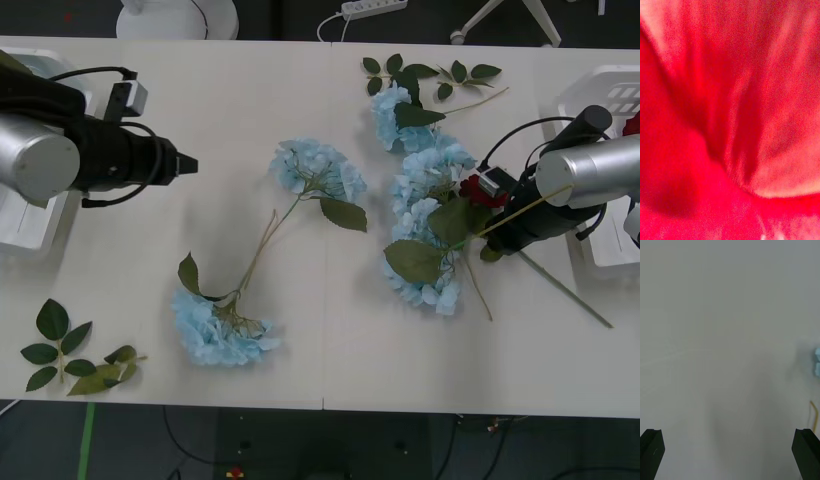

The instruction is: Place the red flowers into the right box and the blue flowers into the left box. If a person shows an open palm, hand one flower to the person first, then continue sorting.

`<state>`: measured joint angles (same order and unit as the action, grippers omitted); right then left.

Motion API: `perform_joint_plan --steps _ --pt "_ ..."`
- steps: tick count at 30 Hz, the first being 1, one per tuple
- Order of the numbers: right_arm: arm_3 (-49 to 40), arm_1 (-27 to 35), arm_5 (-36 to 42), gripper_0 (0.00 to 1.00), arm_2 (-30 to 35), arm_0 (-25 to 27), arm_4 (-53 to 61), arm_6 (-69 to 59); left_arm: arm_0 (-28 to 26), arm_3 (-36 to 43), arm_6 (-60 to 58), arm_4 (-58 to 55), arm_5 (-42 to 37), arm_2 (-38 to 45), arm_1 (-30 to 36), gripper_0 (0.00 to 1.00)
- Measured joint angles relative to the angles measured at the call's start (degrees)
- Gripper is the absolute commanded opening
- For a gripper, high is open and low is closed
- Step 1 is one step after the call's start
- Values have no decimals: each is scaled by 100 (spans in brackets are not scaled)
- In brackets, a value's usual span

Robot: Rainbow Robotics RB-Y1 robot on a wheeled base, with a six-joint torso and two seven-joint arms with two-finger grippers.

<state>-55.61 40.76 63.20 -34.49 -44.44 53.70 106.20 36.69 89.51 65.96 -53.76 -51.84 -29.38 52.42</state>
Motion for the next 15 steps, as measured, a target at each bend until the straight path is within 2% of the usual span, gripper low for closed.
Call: perform_joint_plan --steps 4,7,10,12,15 --pt "57 0 -42 25 0 -17 5 8 66 128 -346 78 -111 -255 -300 100" --pt "78 0 -76 12 0 -20 18 11 66 487 -343 81 -720 -276 -335 100" --pt "115 0 -125 4 0 -30 53 13 66 921 -344 85 -1403 -276 -335 100" --pt "172 0 -170 0 0 -45 104 17 66 1140 -344 86 -1729 -276 -335 100" --pt "258 0 -228 0 0 -62 195 28 66 1282 -344 83 -1932 -276 -335 100"
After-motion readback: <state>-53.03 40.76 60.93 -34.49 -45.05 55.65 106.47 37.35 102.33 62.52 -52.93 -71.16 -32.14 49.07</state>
